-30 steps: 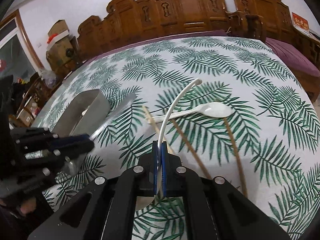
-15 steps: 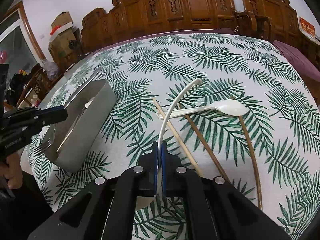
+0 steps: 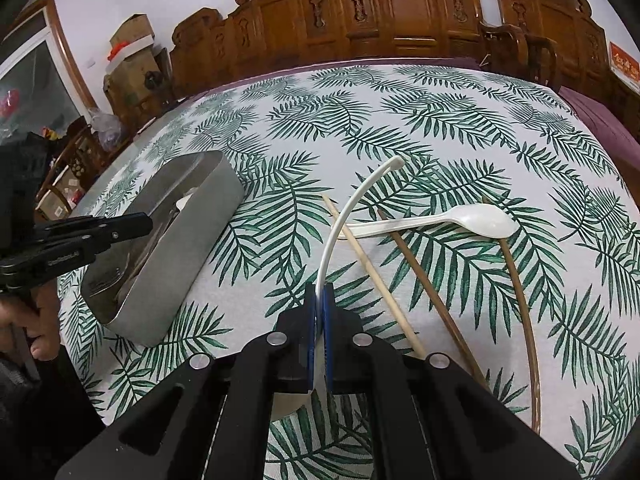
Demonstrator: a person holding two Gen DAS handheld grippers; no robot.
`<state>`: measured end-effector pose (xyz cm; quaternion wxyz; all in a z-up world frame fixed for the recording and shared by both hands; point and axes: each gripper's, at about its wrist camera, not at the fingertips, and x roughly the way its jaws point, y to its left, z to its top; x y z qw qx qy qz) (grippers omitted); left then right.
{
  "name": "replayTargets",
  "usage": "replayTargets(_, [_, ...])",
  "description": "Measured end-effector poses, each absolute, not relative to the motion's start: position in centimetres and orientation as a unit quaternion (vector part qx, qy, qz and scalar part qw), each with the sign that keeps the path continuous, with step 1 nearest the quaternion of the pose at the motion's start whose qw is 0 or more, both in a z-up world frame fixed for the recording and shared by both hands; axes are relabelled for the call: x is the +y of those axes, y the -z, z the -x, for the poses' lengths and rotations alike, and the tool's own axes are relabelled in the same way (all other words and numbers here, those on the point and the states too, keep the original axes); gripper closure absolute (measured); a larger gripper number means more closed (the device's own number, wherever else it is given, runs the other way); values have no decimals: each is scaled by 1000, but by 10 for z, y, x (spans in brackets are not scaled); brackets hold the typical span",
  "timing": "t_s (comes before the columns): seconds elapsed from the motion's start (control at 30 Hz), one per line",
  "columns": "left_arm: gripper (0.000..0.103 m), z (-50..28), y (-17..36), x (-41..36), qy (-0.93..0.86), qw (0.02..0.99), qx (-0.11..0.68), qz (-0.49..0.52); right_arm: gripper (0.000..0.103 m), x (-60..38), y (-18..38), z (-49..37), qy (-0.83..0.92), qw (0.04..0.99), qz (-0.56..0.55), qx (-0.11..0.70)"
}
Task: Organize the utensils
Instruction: 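Carry the metal fork with the left gripper over the grey tray, then lower the fork into the tray and open the left gripper, then lower the white soup spoon into the tray and open the right gripper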
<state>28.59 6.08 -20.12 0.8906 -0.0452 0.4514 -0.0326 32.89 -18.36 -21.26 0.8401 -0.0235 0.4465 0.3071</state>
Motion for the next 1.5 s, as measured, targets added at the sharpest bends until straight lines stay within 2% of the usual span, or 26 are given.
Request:
replayTargets(0.53, [97,-299,232,61,11,866,498,37,98,-185,209,-322,-312,841,27,440])
replayTargets(0.87, [95,-285,203,66,22,887,459,37,99,-176,213,-315,-298,843,32,446])
replayTargets(0.97, [87,-278,191,72,19,896,443,30,98,-171,208,-311,-292,846,44,443])
replayTargets(1.23, [84,-260,163,93,21,912,407,37,99,-140,174,-299,-304,852,63,421])
replayTargets(1.3, [72,-257,158,99,18,916,399,36,99,-127,165,-297,-312,853,70,414])
replayTargets(1.47, [62,-249,148,113,9,923,384,35,99,-95,146,-297,-332,851,67,400])
replayTargets(1.5, [56,-248,147,116,6,923,383,33,99,-90,144,-297,-335,851,66,399])
